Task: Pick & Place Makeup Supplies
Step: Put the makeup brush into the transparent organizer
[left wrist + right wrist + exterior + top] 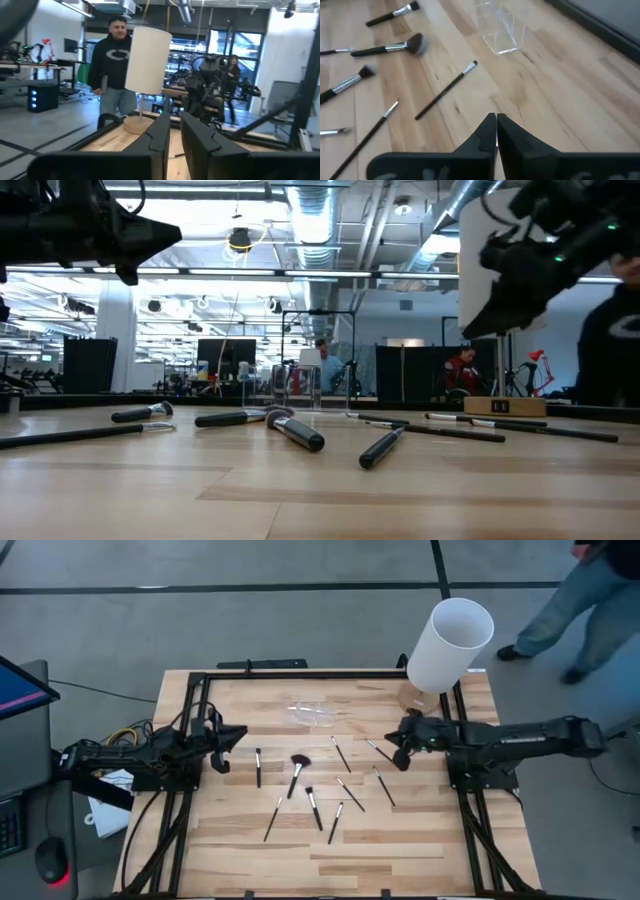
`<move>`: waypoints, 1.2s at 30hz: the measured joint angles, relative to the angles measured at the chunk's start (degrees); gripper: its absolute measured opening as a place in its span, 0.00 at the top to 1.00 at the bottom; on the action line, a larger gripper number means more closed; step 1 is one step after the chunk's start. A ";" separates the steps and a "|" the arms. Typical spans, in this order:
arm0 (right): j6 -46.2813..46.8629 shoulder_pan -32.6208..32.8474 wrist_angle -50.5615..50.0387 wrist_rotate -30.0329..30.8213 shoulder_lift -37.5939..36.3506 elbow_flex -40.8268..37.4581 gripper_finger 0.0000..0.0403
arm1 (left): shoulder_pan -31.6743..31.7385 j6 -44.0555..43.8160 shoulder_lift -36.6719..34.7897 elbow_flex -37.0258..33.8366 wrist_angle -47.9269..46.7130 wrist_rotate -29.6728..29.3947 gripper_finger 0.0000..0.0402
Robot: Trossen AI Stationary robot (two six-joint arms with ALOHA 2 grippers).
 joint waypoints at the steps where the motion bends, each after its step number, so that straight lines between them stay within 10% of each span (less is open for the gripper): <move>1: 0.45 0.00 0.02 0.00 2.06 1.31 0.96 | 0.00 -0.18 0.00 -0.01 0.01 -0.23 0.88; 19: 6.03 -0.61 -18.18 -3.21 34.22 19.04 0.85 | -0.09 -4.73 0.79 -0.02 -0.01 1.32 0.90; 36: 4.94 -4.67 -19.97 -5.71 38.09 20.49 0.85 | -0.09 -4.73 1.51 -0.02 0.01 1.34 0.91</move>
